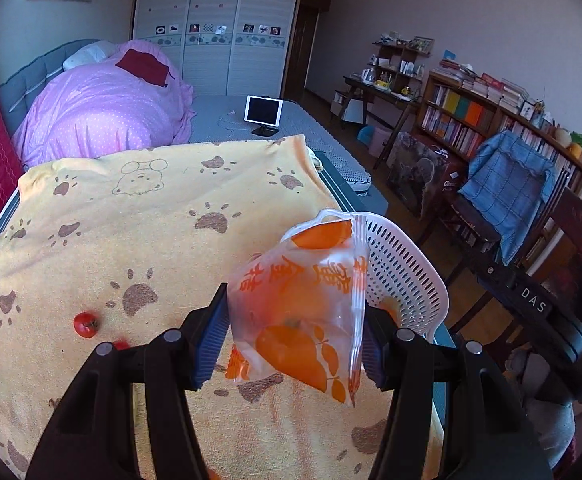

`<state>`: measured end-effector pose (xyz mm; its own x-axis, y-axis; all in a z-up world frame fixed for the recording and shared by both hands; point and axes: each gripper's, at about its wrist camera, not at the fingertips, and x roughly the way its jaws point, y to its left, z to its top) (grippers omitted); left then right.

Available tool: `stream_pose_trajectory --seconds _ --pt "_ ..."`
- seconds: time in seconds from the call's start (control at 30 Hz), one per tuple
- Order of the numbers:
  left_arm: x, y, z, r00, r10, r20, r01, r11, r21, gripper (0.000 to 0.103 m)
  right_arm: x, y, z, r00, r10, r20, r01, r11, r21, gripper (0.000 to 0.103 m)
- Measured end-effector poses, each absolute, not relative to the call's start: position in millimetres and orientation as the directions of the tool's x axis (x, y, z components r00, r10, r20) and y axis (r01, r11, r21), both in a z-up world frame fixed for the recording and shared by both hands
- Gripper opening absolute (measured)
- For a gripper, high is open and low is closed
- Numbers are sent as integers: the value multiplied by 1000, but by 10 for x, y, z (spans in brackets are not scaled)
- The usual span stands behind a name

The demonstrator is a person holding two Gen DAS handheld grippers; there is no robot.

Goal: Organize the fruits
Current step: 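Lower the orange plastic bag into the white basket and open the left tool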

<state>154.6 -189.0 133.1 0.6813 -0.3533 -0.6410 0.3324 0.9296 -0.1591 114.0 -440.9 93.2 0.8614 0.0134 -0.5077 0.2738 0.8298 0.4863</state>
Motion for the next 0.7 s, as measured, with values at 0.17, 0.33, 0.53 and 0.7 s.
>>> stream_pose_trajectory --seconds 0.17,0.33,0.53,0.7 --pt "1725 -2211 1300 642 -411 -647 381 904 -196 57 1143 -4442 911 860 12 -510 282 822 494 52" --pt "1835 -2468 1250 622 -439 -649 420 886 -197 57 1156 -4500 883 857 11 -515 295 808 510 52" --pt "1992 -2662 1151 606 -446 -658 432 880 -198 59 1128 -4545 868 857 -2 -515 318 788 527 52" --pt "2042 -2605 1145 626 -452 -635 408 884 -228 86 1146 -4546 861 855 -5 -519 324 786 526 52"
